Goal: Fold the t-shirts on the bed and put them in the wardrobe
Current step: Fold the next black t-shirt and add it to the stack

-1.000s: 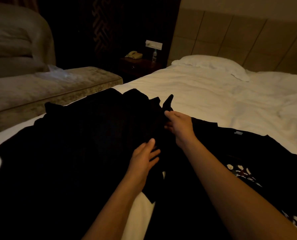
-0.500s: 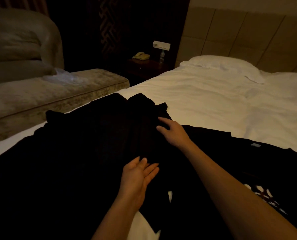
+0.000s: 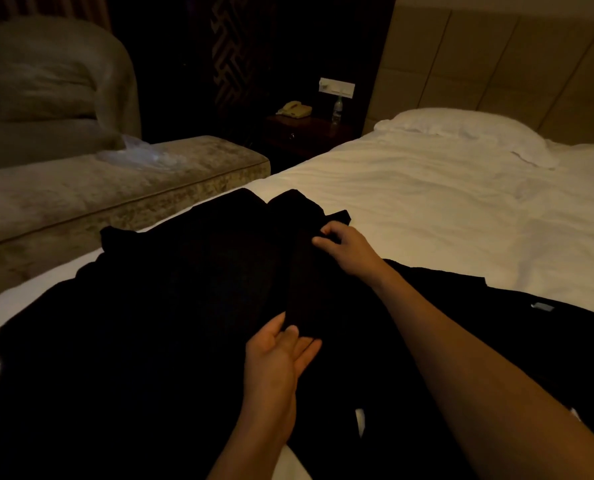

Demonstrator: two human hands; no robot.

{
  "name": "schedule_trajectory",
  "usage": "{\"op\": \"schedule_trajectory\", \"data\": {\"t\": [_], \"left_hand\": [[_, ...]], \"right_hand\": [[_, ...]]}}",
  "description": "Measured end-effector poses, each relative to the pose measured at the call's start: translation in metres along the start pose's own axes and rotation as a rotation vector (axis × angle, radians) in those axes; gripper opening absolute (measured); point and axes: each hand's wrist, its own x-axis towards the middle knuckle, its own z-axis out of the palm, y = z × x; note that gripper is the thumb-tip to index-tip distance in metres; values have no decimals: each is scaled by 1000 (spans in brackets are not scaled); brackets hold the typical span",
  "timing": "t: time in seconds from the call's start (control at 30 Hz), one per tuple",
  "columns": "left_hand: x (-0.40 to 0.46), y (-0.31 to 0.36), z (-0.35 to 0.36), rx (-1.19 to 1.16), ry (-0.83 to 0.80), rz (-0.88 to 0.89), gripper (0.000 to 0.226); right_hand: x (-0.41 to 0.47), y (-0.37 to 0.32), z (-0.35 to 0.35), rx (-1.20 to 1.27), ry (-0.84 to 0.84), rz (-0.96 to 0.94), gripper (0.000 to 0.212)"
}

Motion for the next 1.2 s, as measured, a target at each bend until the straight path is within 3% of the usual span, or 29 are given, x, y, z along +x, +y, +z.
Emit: {"op": "schedule_trajectory", "data": {"t": [0.13,0.23,0.33,0.43,0.73,1.03,1.2], "left_hand": [[-2,3,0,21,42,29,27],[-2,2,0,30,59,20,26],[-2,3,-1,12,79,-1,28],[-1,2,-2,13,60,12,27],[-14,-1,21,167,-74,218,28],[-64,-31,60,607,-372,551,26],[-70,-58,72,1032,-608,556,23]], "right_hand": [[15,-11,1,-52,-113,-13,6],[17,-9,14,-70,-206,93,19],[15,-9,19,-71,-183,115,28],[18,-15,15,-52,-179,89,14],[-23,-27,-47,389,258,15,22],[-129,24,-138,573,466,144,27],[-190,64,-166,622,423,290,27]]}}
